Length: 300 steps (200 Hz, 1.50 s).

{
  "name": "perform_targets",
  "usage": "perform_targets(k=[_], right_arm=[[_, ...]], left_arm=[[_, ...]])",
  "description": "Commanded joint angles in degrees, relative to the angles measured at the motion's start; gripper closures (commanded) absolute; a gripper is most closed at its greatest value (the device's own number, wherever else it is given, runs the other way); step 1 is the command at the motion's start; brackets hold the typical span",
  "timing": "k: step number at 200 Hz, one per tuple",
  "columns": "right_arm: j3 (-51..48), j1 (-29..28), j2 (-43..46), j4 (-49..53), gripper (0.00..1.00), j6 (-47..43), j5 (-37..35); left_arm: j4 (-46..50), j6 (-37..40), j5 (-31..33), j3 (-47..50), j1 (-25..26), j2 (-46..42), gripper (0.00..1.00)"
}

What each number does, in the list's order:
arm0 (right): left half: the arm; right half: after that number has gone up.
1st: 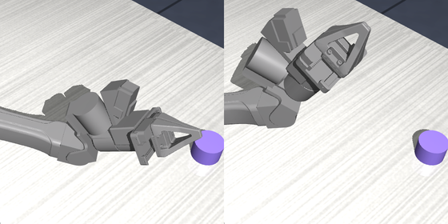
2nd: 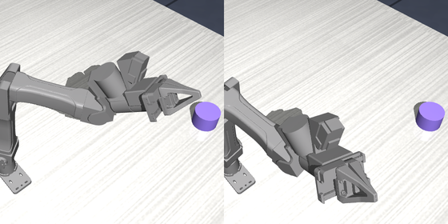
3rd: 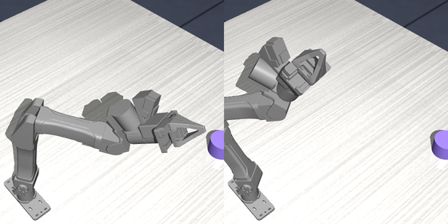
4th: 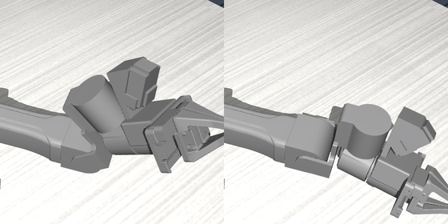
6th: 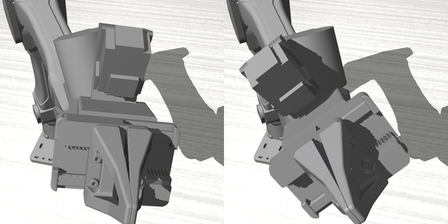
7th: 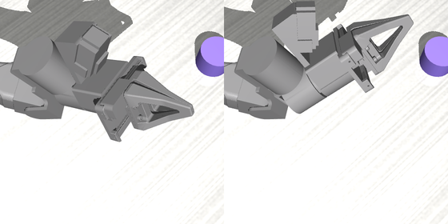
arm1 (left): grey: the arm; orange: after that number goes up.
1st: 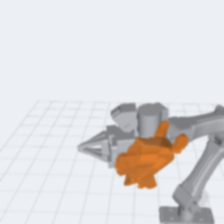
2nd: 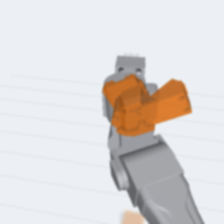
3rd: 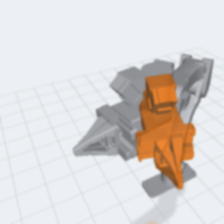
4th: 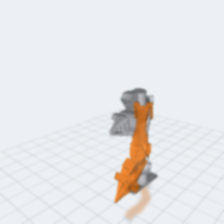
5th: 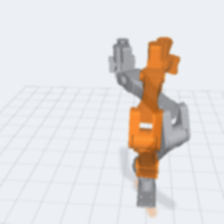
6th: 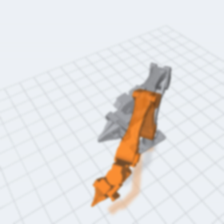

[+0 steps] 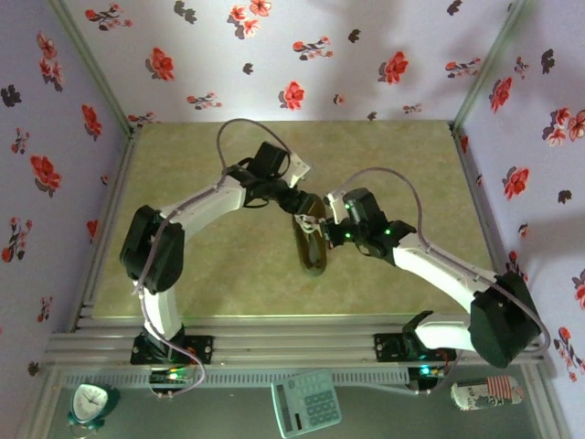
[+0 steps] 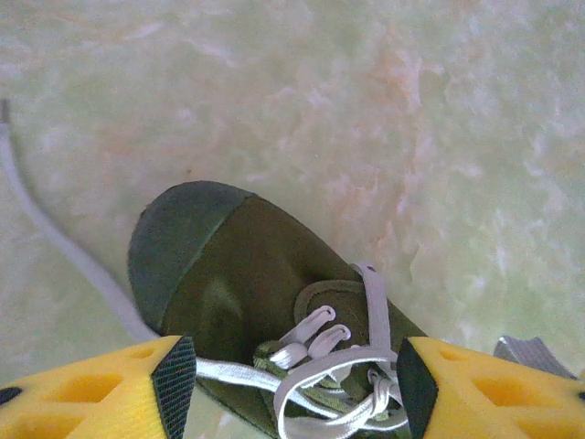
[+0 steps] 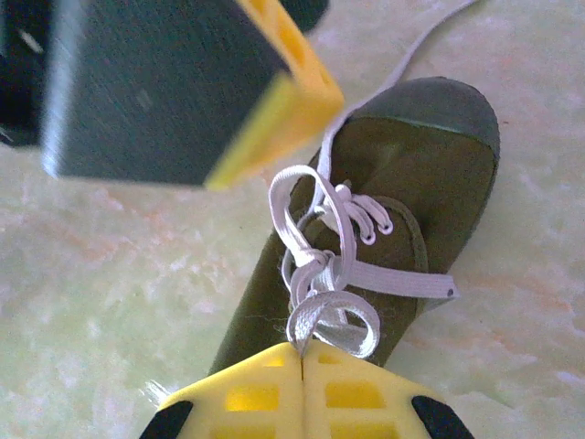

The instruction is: Tie the shoes

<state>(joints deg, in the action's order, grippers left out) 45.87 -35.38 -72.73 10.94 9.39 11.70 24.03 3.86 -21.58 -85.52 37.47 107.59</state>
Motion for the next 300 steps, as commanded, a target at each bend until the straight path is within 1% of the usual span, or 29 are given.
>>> perform_targets(k=[1,35,84,109,135,157,185,214,236,270,300], right_arm=[[4.0,1.2,-2.8,2.8,1.0,0.5,5.0],[6.6,3.1,-7.0,3.2,1.0,4.5,8.3],[7.5,7.9,-9.8,2.7,1.0,9.5,14.6],[7.0,9.1,-10.7,1.6,1.0,10.7,17.1],[7.0,9.3,-11.4,1.6,1.0,10.8,17.6],[6.7,9.3,-11.4,1.7,1.0,10.9,17.7],[6.1,9.2,-11.0,1.8,1.0,11.0,17.2],[6.0,9.3,-10.6,2.1,1.0,10.8,16.8],[6.0,9.3,-10.7,2.1,1.0,10.7,16.8],[5.9,9.3,-10.9,2.2,1.0,10.7,16.9],[5.7,9.3,-10.7,2.2,1.0,10.7,16.9]], left_arm=[[5.7,6.6,-5.1,-4.0,-1.2,3.4,0.38],[7.8,8.4,-9.0,-5.4,-1.7,4.6,0.41],[11.4,10.8,-12.0,-6.4,-2.0,5.7,0.41],[12.4,11.3,-12.6,-7.1,-2.0,6.8,0.39],[13.5,11.7,-11.1,-8.9,-2.0,8.5,0.34],[14.3,12.1,-9.8,-10.6,-2.0,9.8,0.33],[16.2,12.9,-9.9,-12.7,-1.8,11.5,0.37],[16.6,13.2,-10.4,-11.8,-1.7,11.7,0.4],[16.7,13.1,-11.5,-11.2,-1.7,11.7,0.39],[17.0,13.0,-11.4,-11.3,-1.7,12.6,0.36],[17.6,13.1,-11.3,-12.3,-1.7,13.8,0.35]])
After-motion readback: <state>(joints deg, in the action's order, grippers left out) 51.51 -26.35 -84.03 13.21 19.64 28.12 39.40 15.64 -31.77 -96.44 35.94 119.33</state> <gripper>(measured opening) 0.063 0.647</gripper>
